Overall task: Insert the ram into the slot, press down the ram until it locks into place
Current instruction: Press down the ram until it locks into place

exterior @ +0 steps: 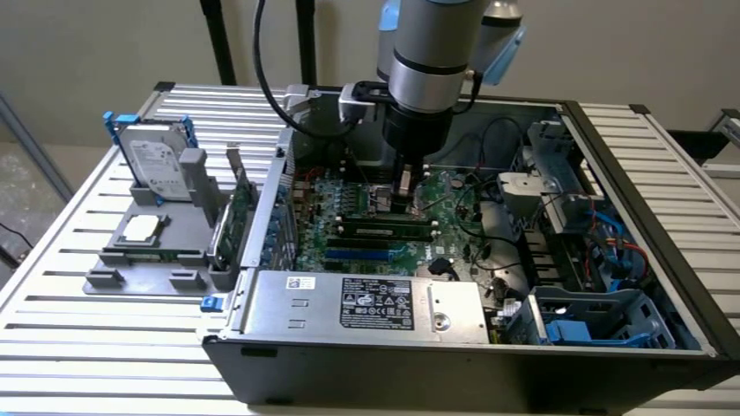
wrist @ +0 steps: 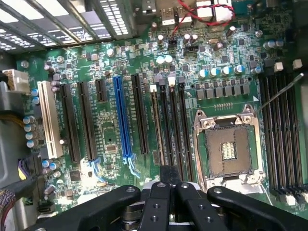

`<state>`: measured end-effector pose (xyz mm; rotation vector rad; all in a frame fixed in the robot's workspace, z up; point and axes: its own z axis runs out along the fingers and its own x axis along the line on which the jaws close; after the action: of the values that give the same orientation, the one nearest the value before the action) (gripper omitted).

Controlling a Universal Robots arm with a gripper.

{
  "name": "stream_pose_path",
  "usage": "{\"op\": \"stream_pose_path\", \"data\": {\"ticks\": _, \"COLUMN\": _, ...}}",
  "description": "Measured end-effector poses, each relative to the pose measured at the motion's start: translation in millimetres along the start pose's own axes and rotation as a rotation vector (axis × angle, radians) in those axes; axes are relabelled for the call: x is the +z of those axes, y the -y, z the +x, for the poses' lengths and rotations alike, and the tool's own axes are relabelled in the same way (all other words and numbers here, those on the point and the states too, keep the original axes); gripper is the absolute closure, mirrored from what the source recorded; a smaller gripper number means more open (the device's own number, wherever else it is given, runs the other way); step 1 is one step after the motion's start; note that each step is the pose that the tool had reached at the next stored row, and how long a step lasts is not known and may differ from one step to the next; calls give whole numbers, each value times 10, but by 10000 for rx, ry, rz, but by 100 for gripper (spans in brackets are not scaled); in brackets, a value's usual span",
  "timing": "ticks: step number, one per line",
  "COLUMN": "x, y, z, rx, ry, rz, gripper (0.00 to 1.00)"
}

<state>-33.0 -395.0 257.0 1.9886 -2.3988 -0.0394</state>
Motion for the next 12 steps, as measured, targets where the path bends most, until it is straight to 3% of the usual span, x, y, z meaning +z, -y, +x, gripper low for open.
{"op": "stream_pose_path", "data": {"ticks": 12, "x": -1, "y": 0, "z": 0, "rx": 2090, "ry": 73, "rz": -8, "gripper": 89}}
